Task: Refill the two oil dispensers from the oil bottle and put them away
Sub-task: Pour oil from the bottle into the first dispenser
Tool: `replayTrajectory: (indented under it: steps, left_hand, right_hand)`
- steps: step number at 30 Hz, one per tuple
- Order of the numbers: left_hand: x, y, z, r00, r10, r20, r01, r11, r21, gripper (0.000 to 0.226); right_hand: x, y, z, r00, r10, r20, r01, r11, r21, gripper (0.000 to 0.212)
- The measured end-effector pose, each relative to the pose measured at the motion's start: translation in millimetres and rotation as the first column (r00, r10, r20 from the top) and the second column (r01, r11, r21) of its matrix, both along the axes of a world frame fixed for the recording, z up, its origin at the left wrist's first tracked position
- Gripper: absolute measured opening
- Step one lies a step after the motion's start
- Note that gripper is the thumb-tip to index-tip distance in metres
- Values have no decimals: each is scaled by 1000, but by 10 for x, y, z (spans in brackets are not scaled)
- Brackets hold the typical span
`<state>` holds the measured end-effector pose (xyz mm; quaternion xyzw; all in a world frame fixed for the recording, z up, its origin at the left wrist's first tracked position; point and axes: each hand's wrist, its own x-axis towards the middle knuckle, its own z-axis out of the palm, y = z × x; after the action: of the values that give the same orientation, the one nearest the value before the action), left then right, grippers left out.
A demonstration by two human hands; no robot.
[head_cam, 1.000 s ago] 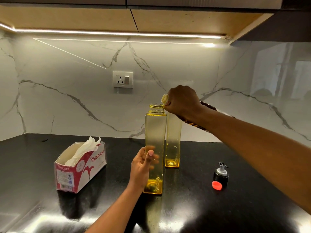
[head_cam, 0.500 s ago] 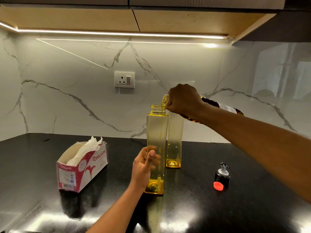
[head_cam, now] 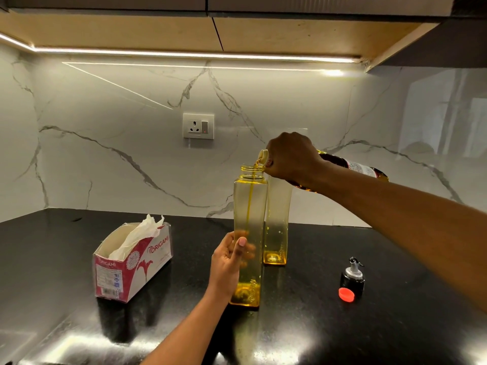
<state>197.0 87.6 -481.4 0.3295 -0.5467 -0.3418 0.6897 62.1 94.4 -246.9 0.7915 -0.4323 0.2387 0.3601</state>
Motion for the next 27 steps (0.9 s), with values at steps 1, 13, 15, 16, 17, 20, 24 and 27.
replayTrajectory:
  steps: [1, 13, 15, 16, 17, 20, 24, 27]
  left_hand:
    - [-1, 0, 1, 1000, -3, 1, 3, 1000, -2, 95]
    - [5, -5, -8, 1000, 14, 14, -14, 1000, -6, 93]
    - [6, -6, -12, 1000, 16, 17, -16, 1000, -8, 93]
    - [7, -7, -14, 1000, 18, 20, -18, 1000, -10, 92]
    - [6, -8, -14, 1000, 21, 22, -20, 1000, -11, 92]
    - [0, -5, -6, 1000, 22, 22, -22, 1000, -10, 91]
    - [2, -6, -7, 1000, 15, 17, -15, 1000, -12, 94]
    - [1, -5, -10, 999, 22, 23, -22, 1000, -12, 94]
  right_hand:
    - [1, -1, 2, 1000, 0, -3, 0, 1000, 0, 27]
    - [-1, -37, 4, 1000, 13, -2, -13, 1000, -15, 27]
    - [-5, -44, 7, 1000, 25, -3, -25, 999, -26, 27]
    - [-7, -49, 6, 1000, 31, -3, -31, 999, -29, 28]
    - [-9, -55, 7, 999, 34, -5, -34, 999, -33, 28]
    - [-9, -68, 1, 999, 37, -14, -37, 998, -41, 27]
    - [-18, -65, 5, 999, 35, -20, -36, 998, -56, 29]
    - [-21, -63, -1, 999, 29, -17, -30, 998, -54, 28]
